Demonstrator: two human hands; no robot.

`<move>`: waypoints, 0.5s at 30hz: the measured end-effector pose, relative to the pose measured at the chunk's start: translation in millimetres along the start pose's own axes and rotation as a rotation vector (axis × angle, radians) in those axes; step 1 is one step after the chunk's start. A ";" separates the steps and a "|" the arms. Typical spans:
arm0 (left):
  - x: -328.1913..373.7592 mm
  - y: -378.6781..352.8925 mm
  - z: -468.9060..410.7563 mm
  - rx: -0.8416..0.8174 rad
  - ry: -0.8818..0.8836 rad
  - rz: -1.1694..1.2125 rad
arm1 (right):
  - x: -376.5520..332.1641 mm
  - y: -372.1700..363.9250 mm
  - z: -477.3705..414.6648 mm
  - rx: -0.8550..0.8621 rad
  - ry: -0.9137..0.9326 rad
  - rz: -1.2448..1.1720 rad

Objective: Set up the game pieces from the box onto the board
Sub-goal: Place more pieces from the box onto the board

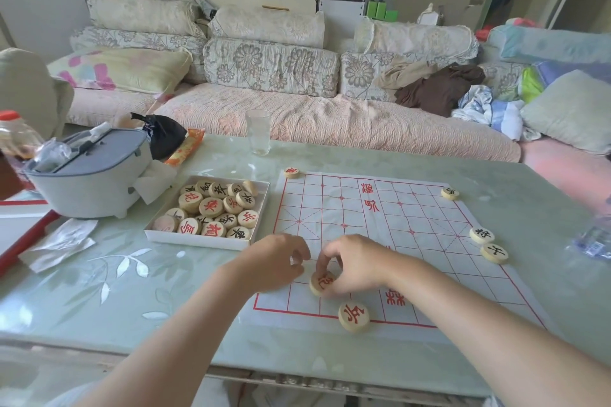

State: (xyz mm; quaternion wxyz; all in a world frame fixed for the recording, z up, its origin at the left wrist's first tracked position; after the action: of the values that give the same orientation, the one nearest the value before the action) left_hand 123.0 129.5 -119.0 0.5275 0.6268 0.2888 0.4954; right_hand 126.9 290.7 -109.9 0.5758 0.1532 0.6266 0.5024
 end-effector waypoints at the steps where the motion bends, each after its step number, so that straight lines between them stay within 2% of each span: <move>1: 2.3 0.6 1.5 0.000 -0.015 -0.008 | 0.2 1.8 0.9 -0.003 0.008 -0.004; 3: 8.8 1.4 4.7 -0.002 -0.053 -0.033 | -1.3 9.7 1.6 0.040 0.032 -0.069; 5: 16.4 0.1 7.2 -0.016 -0.085 -0.048 | 4.6 22.0 -0.3 0.166 0.013 -0.153; 7: 24.0 -3.1 8.9 -0.037 -0.105 -0.059 | 17.2 31.0 -3.4 0.298 -0.022 -0.096; 10: 29.8 -6.8 7.1 -0.028 -0.120 -0.069 | 34.0 27.4 -4.8 0.266 -0.096 0.018; 15: 32.1 -8.4 2.5 -0.076 -0.121 -0.075 | 41.6 21.0 -4.1 0.282 -0.112 -0.009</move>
State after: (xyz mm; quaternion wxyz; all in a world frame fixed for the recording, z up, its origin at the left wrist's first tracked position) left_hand 137.6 159.3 -116.7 0.5855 0.6238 0.2607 0.4473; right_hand 103.2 330.2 -117.3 0.5847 0.2577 0.6586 0.3975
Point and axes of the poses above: each hand's wrist, its own z-axis away from the middle knuckle, its own y-axis out of the back of the hand, x = y × z, the point moved 5 cm from there along -z, towards the middle knuckle, and after that the axes turned 12 degrees about -z, right-handed, at the moved point
